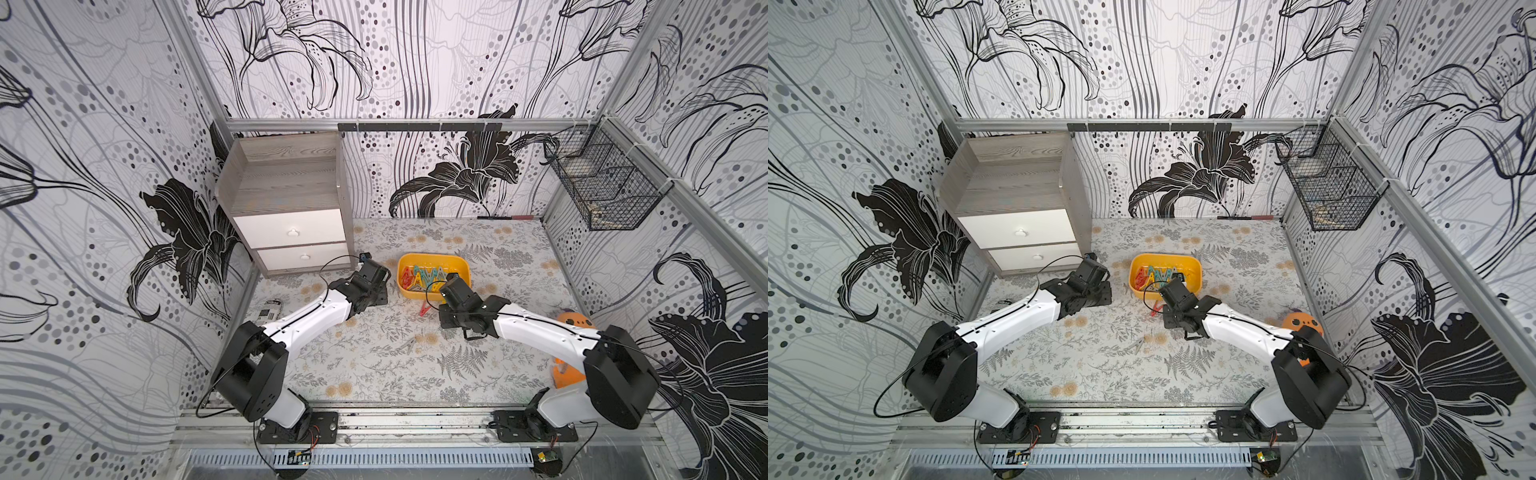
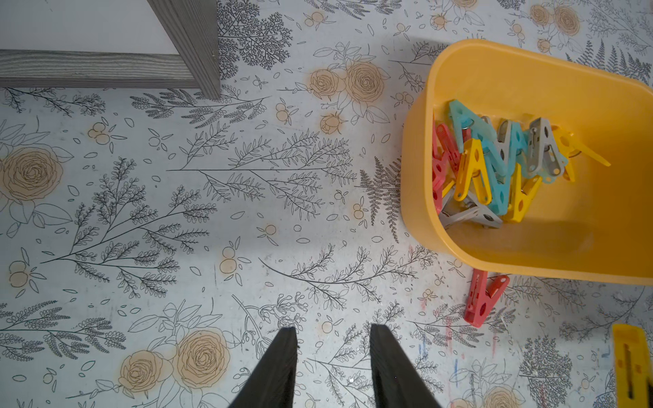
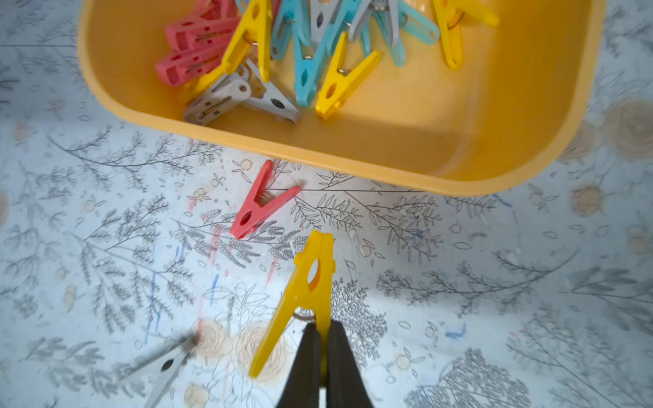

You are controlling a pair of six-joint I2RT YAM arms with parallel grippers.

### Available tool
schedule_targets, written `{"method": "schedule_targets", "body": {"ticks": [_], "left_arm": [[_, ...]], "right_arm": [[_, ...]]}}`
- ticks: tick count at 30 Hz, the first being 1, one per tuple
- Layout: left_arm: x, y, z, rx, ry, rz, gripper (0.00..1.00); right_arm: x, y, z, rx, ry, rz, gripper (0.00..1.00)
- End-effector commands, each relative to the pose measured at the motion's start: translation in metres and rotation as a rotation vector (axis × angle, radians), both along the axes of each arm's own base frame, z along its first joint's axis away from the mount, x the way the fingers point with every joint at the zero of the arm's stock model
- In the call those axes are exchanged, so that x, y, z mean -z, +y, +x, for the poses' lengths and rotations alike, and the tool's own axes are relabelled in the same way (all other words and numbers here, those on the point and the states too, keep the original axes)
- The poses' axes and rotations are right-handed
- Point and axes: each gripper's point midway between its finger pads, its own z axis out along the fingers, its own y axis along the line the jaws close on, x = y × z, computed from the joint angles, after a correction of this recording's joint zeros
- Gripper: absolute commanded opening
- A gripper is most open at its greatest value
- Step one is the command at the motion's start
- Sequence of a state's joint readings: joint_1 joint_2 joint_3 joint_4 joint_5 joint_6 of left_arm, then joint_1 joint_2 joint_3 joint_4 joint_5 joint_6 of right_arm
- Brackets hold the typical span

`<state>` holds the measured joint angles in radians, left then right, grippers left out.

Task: Put the clothespins into the storage box
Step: Pick up the clothespin from the center of the board, then place the clothespin in the storage box.

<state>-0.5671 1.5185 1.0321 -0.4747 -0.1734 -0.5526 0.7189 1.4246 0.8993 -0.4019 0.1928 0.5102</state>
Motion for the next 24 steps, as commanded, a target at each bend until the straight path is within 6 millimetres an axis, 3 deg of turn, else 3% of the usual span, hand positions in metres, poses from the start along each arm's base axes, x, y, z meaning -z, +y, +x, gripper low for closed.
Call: {"method": "schedule_targets", "body": {"ticks": [1,4,6,10,11,17,24], "left_arm": [[-0.014,0.003,0.005,-0.009,-0.04,-0.002,0.39],[-0.015,0.001,0.006,-0.003,-0.037,-0.01,0.39],[-0.015,-0.001,0.006,0.002,-0.033,-0.016,0.39],[-0.009,-0.009,0.001,0.016,-0.015,-0.045,0.39],[-0.008,-0.012,0.0,0.02,-0.012,-0.052,0.39],[-0.001,-0.035,-0.017,0.073,0.012,-0.056,0.4],[0.005,-0.053,-0.034,0.119,0.033,-0.065,0.4]], "right_arm": [[-0.03,-0.008,0.01,-0.053,-0.027,-0.001,0.01],[-0.051,-0.016,0.045,-0.036,-0.083,0.03,0.01],[-0.053,-0.02,0.069,-0.035,-0.094,0.032,0.02],[-0.034,-0.02,0.113,-0.032,-0.066,0.04,0.02],[-0.018,-0.02,0.122,-0.027,-0.033,0.033,0.02],[0.024,-0.028,0.149,0.013,0.029,0.012,0.02],[0.046,-0.032,0.162,0.026,0.062,-0.022,0.04]]}}
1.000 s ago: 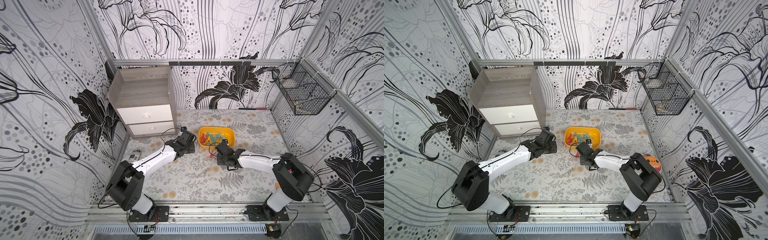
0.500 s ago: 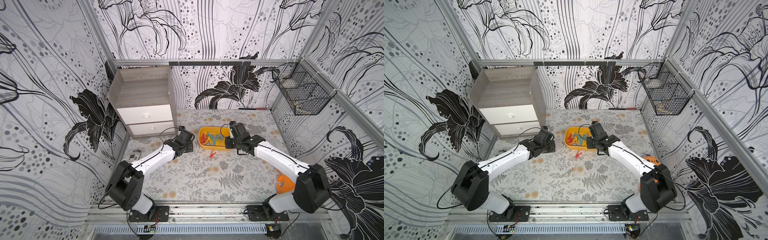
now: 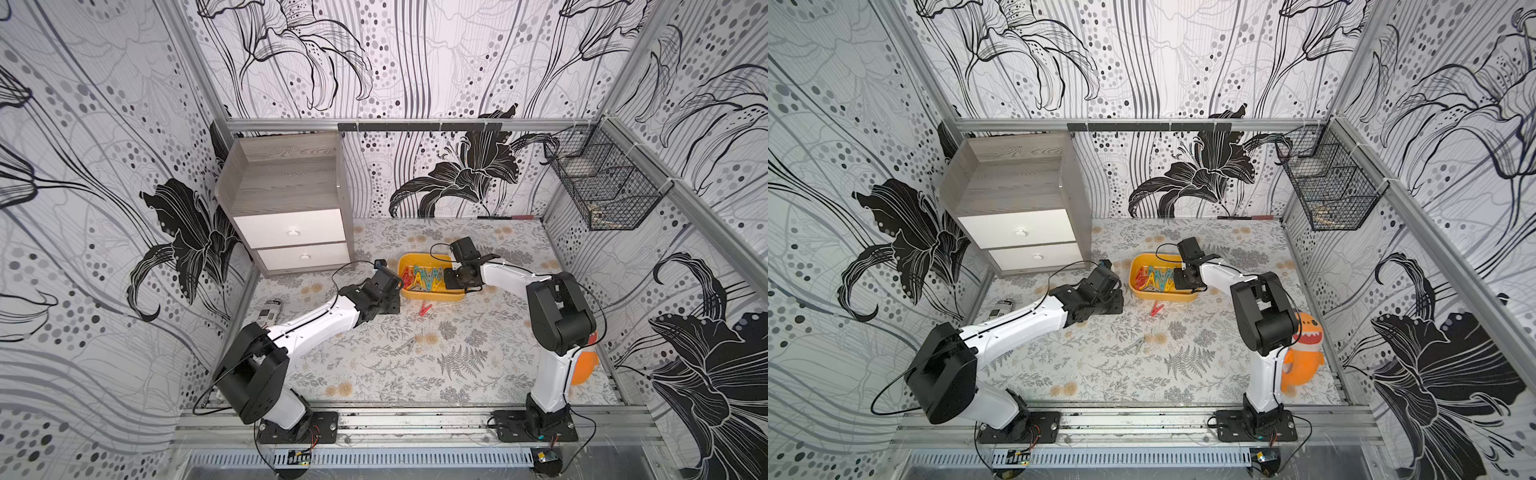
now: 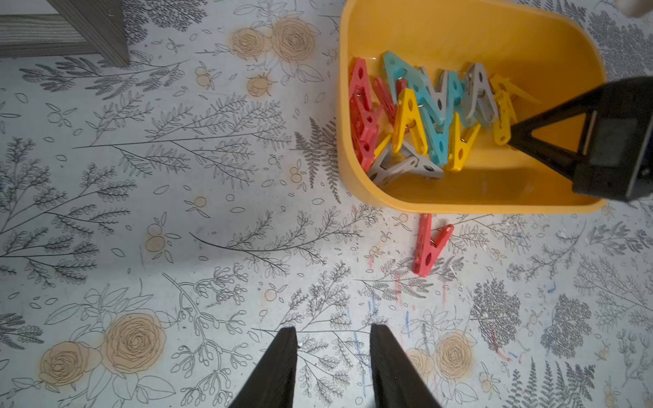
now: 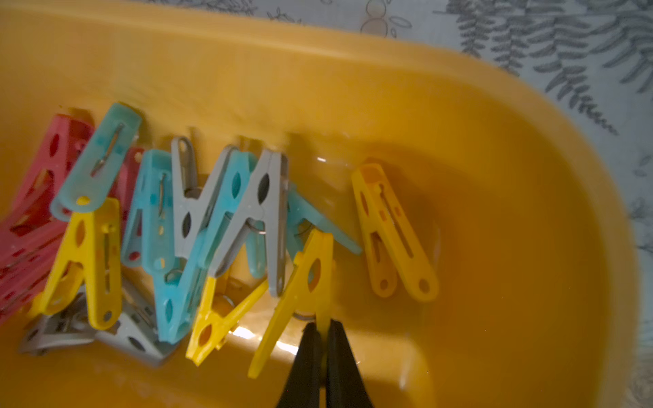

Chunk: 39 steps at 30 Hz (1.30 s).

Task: Put the clothespins into the storage box
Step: Place the clothespin in the storage box.

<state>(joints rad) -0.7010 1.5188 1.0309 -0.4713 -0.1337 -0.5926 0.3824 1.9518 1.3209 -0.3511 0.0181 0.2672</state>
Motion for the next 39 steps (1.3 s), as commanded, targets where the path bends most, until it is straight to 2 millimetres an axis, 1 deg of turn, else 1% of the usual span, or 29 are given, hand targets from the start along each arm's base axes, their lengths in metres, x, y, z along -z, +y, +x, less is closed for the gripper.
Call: {"method": "schedule_targets", "body": {"ticks": [1,3,7,10,12,14,17,19,22,25,26,27,28,29,34,39], "left_arm": [[0.003,-0.004,-0.006,-0.001,0.01,-0.017,0.4],[0.003,-0.006,-0.01,0.008,0.012,-0.019,0.4],[0.005,-0.012,-0.022,0.035,0.024,-0.022,0.4],[0.013,-0.013,-0.031,0.059,0.048,-0.01,0.4],[0.021,-0.014,-0.037,0.079,0.068,0.007,0.4],[0.028,-0.016,-0.046,0.108,0.086,0.022,0.4],[0.036,-0.021,-0.061,0.153,0.109,0.052,0.4],[0.04,-0.02,-0.07,0.173,0.121,0.077,0.4],[0.046,-0.019,-0.083,0.205,0.14,0.096,0.4],[0.054,-0.025,-0.097,0.253,0.162,0.109,0.41],[0.057,-0.027,-0.102,0.27,0.169,0.118,0.41],[0.059,-0.029,-0.106,0.284,0.174,0.128,0.41],[0.062,-0.032,-0.11,0.299,0.178,0.14,0.41],[0.064,-0.034,-0.112,0.305,0.179,0.151,0.41],[0.075,-0.042,-0.117,0.332,0.186,0.214,0.41],[0.084,-0.038,-0.112,0.31,0.175,0.306,0.4]], "right_arm": [[-0.002,0.002,0.013,-0.011,-0.016,-0.01,0.04],[0.002,0.0,0.016,-0.008,-0.009,-0.02,0.05],[0.01,-0.001,0.02,-0.011,0.014,-0.039,0.12],[0.006,0.0,0.021,-0.014,0.012,-0.033,0.16],[-0.005,0.001,0.02,-0.016,-0.003,-0.02,0.2],[-0.023,0.002,0.019,-0.016,-0.033,0.002,0.24],[-0.058,0.002,0.014,-0.024,-0.09,0.029,0.34],[-0.08,0.0,0.007,-0.03,-0.127,0.044,0.39],[-0.097,-0.005,-0.005,-0.037,-0.152,0.048,0.42],[-0.103,-0.008,-0.016,-0.043,-0.156,0.051,0.43],[-0.103,-0.009,-0.019,-0.044,-0.155,0.051,0.43],[-0.099,-0.009,-0.021,-0.042,-0.146,0.052,0.43],[-0.107,-0.01,-0.024,-0.042,-0.165,0.06,0.43],[-0.106,-0.011,-0.026,-0.04,-0.165,0.06,0.43],[-0.105,-0.011,-0.029,-0.037,-0.164,0.074,0.43],[-0.105,-0.011,-0.03,-0.038,-0.166,0.076,0.43]]}}
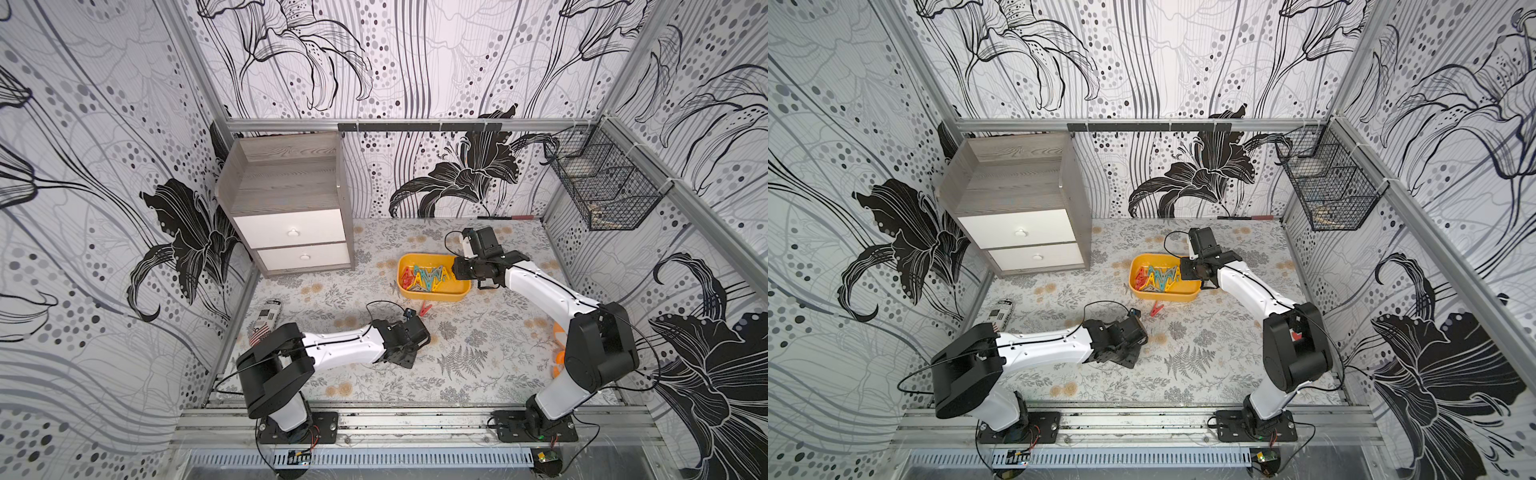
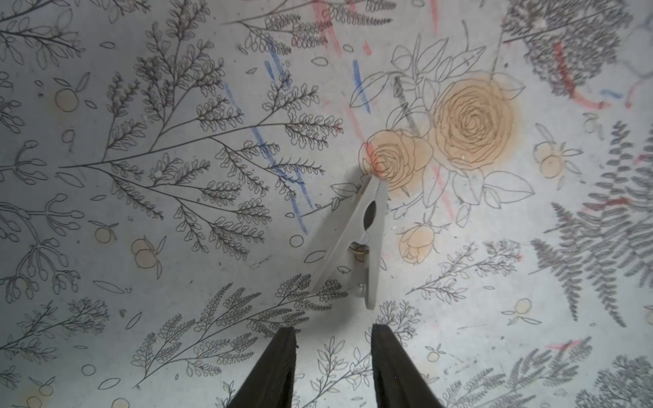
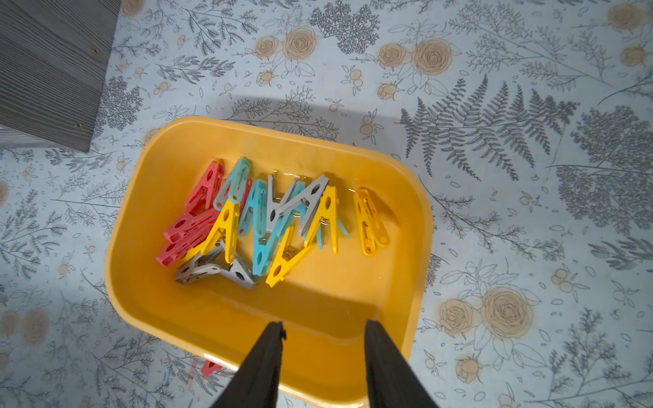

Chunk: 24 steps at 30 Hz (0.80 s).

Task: Put the clothespins into the storage box
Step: Pick up the clothespin from the center of the board.

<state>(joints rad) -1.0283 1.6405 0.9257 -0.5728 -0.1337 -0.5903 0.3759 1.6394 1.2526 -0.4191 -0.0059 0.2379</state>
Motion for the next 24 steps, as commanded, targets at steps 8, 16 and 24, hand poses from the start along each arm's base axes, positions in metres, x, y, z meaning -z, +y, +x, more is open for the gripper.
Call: {"method": "schedule_targets", "body": {"ticks": [8,16,24], "left_arm": [[0.008,0.0,0.015,-0.003,-0.059,0.08,0.4],[0.012,-0.025,0.02,0.062,-0.056,0.024,0.39],[0.014,-0.032,0.025,0.07,-0.071,0.01,0.21]], "right_arm": [[0.0,-0.001,-0.008,-0.009,0.002,0.015,0.43],[0.004,-0.003,-0.012,-0.008,0.009,0.017,0.43],[0.006,-0.003,-0.015,-0.008,0.012,0.025,0.43]]}}
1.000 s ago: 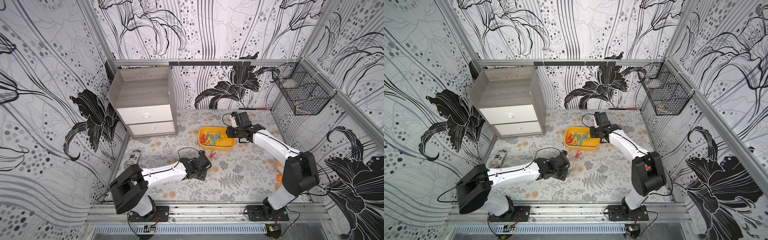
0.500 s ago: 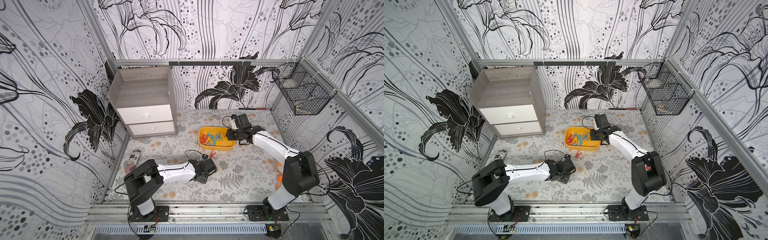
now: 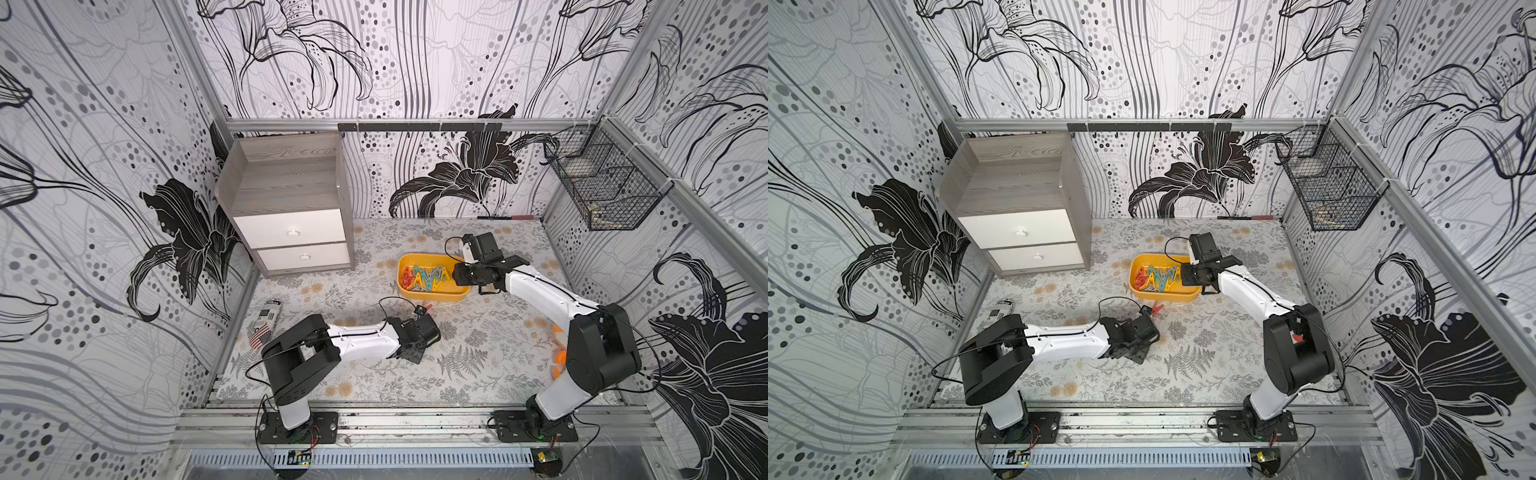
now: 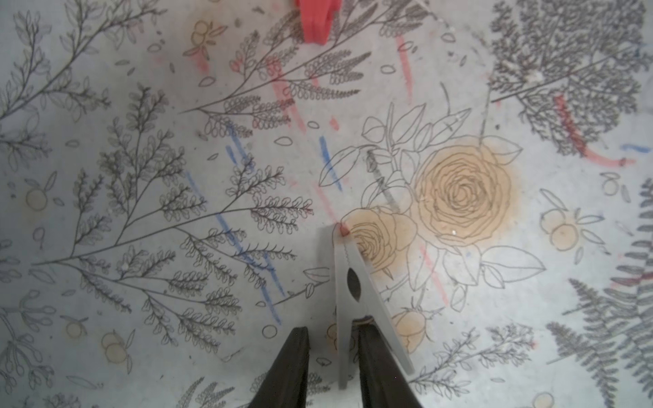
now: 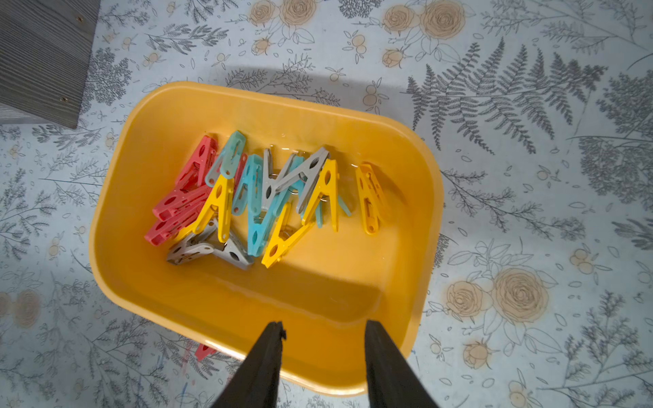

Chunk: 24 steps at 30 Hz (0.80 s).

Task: Put the clothespins into the storage box
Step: Pick up the clothespin from the center of the board.

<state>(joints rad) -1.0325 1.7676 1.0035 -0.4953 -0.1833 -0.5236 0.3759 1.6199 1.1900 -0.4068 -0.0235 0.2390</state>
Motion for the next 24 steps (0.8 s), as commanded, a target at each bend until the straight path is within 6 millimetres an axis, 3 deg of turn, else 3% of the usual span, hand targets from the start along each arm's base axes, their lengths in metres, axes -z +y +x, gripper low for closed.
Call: {"method": "schedule_targets", "body": {"ticks": [1,7,13,19,22,24], "left_arm": [[0.0,-0.008,0.002,0.016,-0.01,-0.02,0.2],[-0.026,-0.018,0.008,0.017,-0.042,-0.085,0.11],[-0.085,-0.034,0.034,-0.001,-0.122,-0.173,0.11],[-0.146,-0.04,0.092,-0.08,-0.196,-0.305,0.12],[-0.159,-0.036,0.133,-0.131,-0.23,-0.327,0.13],[-0.155,-0.033,0.159,-0.16,-0.225,-0.338,0.13]], "right_arm": [[-0.009,-0.001,-0.003,0.002,-0.021,0.022,0.43],[-0.007,-0.001,-0.007,-0.001,-0.015,0.024,0.43],[-0.007,-0.002,-0.009,-0.001,-0.013,0.023,0.43],[-0.009,-0.004,-0.011,0.004,-0.017,0.027,0.43],[-0.007,-0.003,-0.01,0.01,-0.013,0.035,0.43],[-0.005,-0.002,-0.011,0.01,-0.011,0.042,0.43]]}}
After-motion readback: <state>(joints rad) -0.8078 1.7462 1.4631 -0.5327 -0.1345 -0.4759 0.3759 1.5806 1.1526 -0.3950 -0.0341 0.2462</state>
